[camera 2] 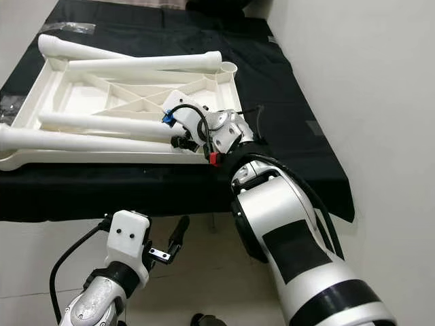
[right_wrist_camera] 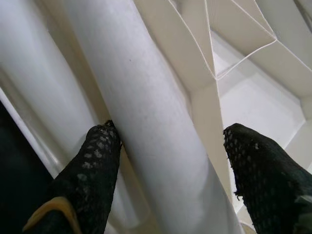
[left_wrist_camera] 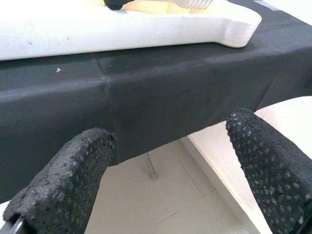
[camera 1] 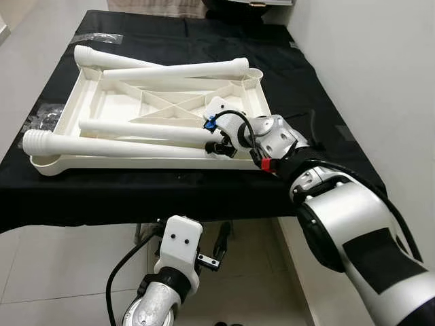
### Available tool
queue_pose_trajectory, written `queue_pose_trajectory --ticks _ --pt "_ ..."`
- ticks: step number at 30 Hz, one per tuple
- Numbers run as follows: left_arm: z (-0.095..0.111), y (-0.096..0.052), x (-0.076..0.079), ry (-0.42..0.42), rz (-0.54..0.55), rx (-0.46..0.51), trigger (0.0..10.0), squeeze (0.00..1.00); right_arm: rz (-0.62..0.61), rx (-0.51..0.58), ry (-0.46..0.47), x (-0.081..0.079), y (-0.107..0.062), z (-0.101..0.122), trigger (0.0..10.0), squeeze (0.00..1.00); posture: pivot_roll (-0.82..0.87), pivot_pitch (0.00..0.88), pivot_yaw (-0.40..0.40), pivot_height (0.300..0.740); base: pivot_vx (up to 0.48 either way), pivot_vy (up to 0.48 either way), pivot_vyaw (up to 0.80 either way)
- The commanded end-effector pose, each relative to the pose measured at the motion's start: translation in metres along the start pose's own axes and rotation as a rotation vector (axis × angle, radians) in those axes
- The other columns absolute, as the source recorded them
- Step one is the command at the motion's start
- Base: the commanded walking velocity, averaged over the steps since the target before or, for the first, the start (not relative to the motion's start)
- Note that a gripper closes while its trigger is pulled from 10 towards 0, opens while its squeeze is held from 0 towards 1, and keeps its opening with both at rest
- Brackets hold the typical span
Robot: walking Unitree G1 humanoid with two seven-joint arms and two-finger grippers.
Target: Building children table
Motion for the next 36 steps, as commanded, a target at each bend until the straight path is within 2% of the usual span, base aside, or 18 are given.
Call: queue_pose_trajectory --ticks 1,10,11,12,26,28,30,32,33,35,36 --pt "0.019 -0.004 0.031 -0.088 -0.072 0.05 10.0 0.0 0.036 -0.013 -0.018 -0.007 0.002 0.002 10.0 0.0 0.0 0.235 -0.172 0.74 0.0 0.0 0.0" --pt "0.02 -0.003 0.029 -0.091 -0.06 0.044 10.0 0.0 0.079 -0.033 -0.028 -0.015 0.004 -0.002 10.0 0.0 0.0 0.246 -0.172 0.74 0.0 0.0 0.0" --pt "0.02 -0.003 0.028 -0.088 -0.058 0.044 10.0 0.0 0.088 -0.034 -0.027 -0.016 0.004 -0.002 5.8 0.0 0.0 0.25 -0.172 0.74 0.0 0.0 0.0" --pt "0.02 -0.004 0.028 -0.086 -0.053 0.044 10.0 0.0 0.087 -0.037 -0.029 -0.016 0.004 -0.003 0.0 0.0 0.0 0.25 -0.172 0.74 0.0 0.0 0.0" --pt "0.019 -0.001 0.025 -0.088 -0.04 0.038 10.0 0.0 0.047 0.019 0.01 -0.008 0.002 0.004 0.0 0.0 -0.01 0.244 -0.17 0.74 0.0 0.0 0.0" --pt "0.018 0.0 0.025 -0.086 -0.037 0.037 10.0 0.0 0.036 0.107 0.045 -0.005 0.0 0.019 0.0 0.0 0.0 0.239 -0.171 0.74 0.0 0.0 0.0" --pt "0.017 0.003 0.023 -0.086 -0.027 0.037 10.0 0.0 0.001 0.204 0.118 0.003 -0.005 0.037 0.0 0.0 0.0 0.227 -0.173 0.74 0.0 0.0 0.0" --pt "0.017 0.003 0.023 -0.086 -0.024 0.038 10.0 0.0 -0.008 0.223 0.136 0.005 -0.006 0.04 0.0 0.0 0.0 0.227 -0.173 0.74 0.0 0.0 0.0" --pt "0.016 0.005 0.018 -0.076 -0.014 0.041 10.0 0.0 -0.061 0.382 0.233 0.022 -0.02 0.068 0.0 0.0 0.01 0.205 -0.165 0.74 0.0 0.0 0.0" --pt "0.016 0.006 0.017 -0.073 -0.012 0.042 10.0 0.0 -0.075 0.424 0.258 0.027 -0.025 0.075 0.0 0.0 0.01 0.205 -0.165 0.74 0.0 0.0 0.0" --pt "0.015 0.007 0.015 -0.067 -0.009 0.043 10.0 0.0 -0.1 0.491 0.306 0.036 -0.033 0.086 0.0 0.0 0.02 0.181 -0.158 0.74 0.0 0.0 0.0"
Point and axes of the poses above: a point about 5 cm out from each wrist's last joint towards the gripper, its own y axis pointing out of the wrist towards the gripper, its own z axis along the axis of the wrist's last joint, x = y × z, the point moved 4 cm from there along y, pointing out of the wrist towards the gripper, and after that the axes turned 7 degrees about y, right-handed, at the moved point
